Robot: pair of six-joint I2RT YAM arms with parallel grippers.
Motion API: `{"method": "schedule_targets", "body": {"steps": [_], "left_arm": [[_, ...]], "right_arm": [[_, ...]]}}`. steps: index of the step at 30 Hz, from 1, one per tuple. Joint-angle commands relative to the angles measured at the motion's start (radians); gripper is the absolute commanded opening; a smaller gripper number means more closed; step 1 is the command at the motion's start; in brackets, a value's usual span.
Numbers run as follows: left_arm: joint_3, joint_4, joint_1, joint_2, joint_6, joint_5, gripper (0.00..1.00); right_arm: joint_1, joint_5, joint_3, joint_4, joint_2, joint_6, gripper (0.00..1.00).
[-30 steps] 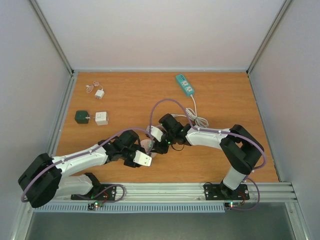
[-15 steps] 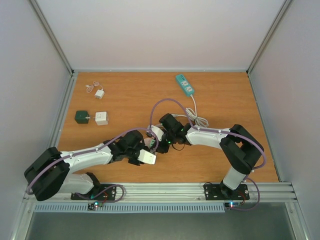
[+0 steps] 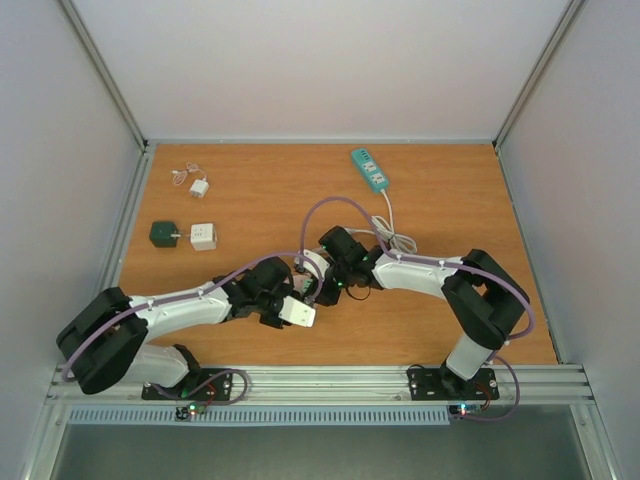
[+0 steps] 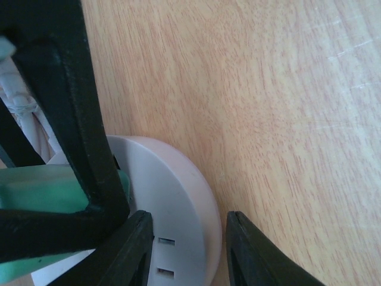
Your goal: Pull the plug off the socket
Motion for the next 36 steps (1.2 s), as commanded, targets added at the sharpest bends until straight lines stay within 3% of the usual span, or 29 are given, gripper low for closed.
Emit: {"method": "schedule_targets", "body": {"steps": [1,7,13,19,24,27,32,36], "left_arm": [[-0.021,-0.134,-0.003,0.078,-0.013,0.003,0.36],[-0.010,-0.150,-0.003,0.110,-0.009,0.006,0.36],[-0.007,-0.153,-0.005,0.103,-0.014,0.019,0.37],[0.002,-0.143,0.023,-0.036,-0.093,0.085,0.48],[-0.006,-0.139,0.134,-0.199,-0.151,0.200,0.61],[-0.018,-0.127,0.183,-0.271,-0.179,0.196,0.67],[-0.028,-0.047,0.217,-0.273,-0.281,0.167,0.74],[-0.012,-0.011,0.256,-0.272,-0.365,0.171,0.78]], "right_arm": [[0.035,-0.049,-0.024,0.130,-0.101,0.014,0.07],[0.068,0.010,-0.074,0.188,-0.129,-0.008,0.07],[0.064,-0.035,-0.055,0.160,-0.089,0.016,0.07],[0.051,0.033,-0.057,0.202,-0.049,0.061,0.10],[0.025,0.092,-0.044,0.242,-0.016,0.146,0.09],[0.019,0.149,-0.053,0.291,-0.021,0.191,0.09],[0.019,0.187,-0.029,0.293,0.004,0.272,0.32],[0.019,0.161,-0.015,0.285,0.004,0.308,0.58]]}}
